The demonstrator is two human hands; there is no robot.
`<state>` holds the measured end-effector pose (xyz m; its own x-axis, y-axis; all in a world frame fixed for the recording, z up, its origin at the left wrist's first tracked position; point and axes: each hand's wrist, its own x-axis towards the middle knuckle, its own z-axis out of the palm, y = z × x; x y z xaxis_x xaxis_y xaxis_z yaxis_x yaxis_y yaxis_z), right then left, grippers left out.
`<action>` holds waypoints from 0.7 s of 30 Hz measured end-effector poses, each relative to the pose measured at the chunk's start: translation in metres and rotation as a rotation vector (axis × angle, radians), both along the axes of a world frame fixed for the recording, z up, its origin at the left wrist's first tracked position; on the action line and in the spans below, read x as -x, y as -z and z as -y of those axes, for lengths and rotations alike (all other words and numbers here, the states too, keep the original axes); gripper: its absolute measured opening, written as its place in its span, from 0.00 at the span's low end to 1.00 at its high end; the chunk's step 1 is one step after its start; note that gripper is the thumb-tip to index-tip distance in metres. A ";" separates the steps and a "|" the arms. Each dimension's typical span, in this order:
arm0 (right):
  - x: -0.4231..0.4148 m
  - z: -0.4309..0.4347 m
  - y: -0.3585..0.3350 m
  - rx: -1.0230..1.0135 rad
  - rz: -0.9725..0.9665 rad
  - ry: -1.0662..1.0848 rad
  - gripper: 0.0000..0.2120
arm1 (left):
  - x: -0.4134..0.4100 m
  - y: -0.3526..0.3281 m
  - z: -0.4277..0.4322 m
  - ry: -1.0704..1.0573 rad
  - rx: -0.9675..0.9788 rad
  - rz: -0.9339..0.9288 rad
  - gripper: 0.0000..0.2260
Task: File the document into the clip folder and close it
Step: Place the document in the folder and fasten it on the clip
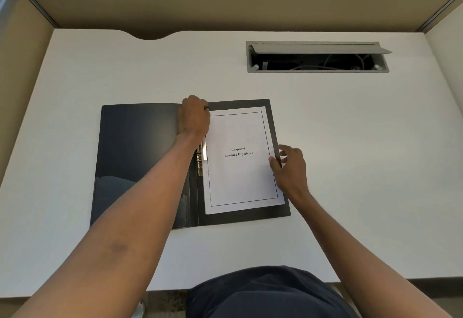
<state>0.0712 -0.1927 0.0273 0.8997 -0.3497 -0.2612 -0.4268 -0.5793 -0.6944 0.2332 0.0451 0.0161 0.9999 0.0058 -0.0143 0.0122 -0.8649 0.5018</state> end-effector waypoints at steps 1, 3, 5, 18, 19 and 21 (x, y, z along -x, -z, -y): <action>0.009 -0.004 -0.006 -0.092 -0.015 0.092 0.13 | -0.002 -0.002 0.005 0.054 -0.031 0.015 0.14; 0.031 -0.019 -0.018 -0.443 -0.166 0.290 0.10 | -0.006 -0.005 0.016 0.163 -0.060 0.026 0.14; 0.057 -0.035 -0.026 -0.821 -0.368 0.472 0.05 | -0.010 -0.006 0.026 0.256 -0.075 0.021 0.14; 0.085 -0.063 -0.016 -1.188 -0.536 0.928 0.11 | -0.019 0.010 0.048 0.351 -0.087 -0.125 0.18; 0.085 -0.064 -0.016 -1.194 -0.537 0.931 0.09 | -0.019 0.010 0.048 0.352 -0.084 -0.129 0.18; 0.085 -0.066 -0.016 -1.205 -0.536 0.939 0.09 | -0.018 0.008 0.049 0.355 -0.069 -0.130 0.16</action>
<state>-0.0136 -0.1268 0.0430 0.2182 -0.0652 -0.9737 -0.6276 0.7547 -0.1912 0.2509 -0.0039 0.0079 0.9297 -0.3349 -0.1532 -0.2342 -0.8587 0.4559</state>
